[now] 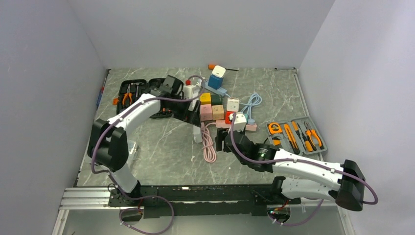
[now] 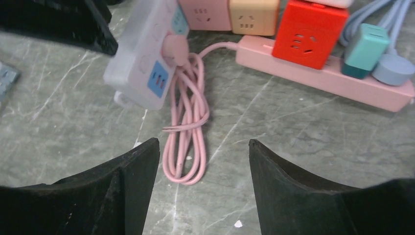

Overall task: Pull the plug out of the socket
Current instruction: Remove the plug from the socket.

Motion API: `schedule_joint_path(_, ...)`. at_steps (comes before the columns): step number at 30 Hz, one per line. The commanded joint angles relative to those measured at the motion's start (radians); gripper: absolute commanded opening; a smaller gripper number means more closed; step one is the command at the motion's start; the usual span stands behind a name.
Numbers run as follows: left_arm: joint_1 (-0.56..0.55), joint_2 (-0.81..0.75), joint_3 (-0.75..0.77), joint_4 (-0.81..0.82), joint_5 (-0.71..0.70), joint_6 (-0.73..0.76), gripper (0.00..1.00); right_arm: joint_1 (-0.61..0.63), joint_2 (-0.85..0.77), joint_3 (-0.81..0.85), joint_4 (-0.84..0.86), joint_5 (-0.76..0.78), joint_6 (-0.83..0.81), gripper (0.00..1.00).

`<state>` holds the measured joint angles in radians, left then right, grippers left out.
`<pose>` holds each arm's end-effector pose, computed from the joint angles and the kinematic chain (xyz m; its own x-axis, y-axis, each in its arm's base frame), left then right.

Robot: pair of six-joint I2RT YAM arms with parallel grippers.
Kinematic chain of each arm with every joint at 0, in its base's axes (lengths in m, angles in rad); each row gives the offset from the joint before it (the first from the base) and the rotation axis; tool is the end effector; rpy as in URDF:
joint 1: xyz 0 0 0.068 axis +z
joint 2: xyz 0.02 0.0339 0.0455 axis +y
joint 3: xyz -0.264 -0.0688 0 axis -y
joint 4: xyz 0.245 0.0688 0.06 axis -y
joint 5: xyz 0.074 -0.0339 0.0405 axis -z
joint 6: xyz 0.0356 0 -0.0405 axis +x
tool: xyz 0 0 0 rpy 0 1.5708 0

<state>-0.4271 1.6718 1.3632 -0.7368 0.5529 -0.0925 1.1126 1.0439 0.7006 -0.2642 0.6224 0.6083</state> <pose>0.3113 -0.1622 0.2687 -0.8388 0.2954 -0.4574 0.5170 0.6957 -0.4987 0.1171 0.1905 0.2570 -0.5026 0.0306 -0.8640 -0.2799 0.9398 0.1961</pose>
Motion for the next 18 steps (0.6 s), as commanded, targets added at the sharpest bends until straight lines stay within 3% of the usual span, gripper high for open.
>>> schedule_joint_path(1, -0.081, 0.047, 0.052, 0.073, -0.006, -0.065, 0.99, -0.047, -0.060, -0.039, 0.004, 0.014, 0.020, 0.68)
schedule_joint_path(8, -0.100, 0.193, 0.132, 0.067, -0.021, -0.068, 0.99, -0.103, -0.103, -0.050, -0.010, -0.028, 0.004, 0.67)
schedule_joint_path(18, -0.090, 0.191, 0.034, 0.107, -0.002, -0.046, 0.99, -0.141, -0.060, -0.038, 0.036, -0.076, -0.040, 0.67)
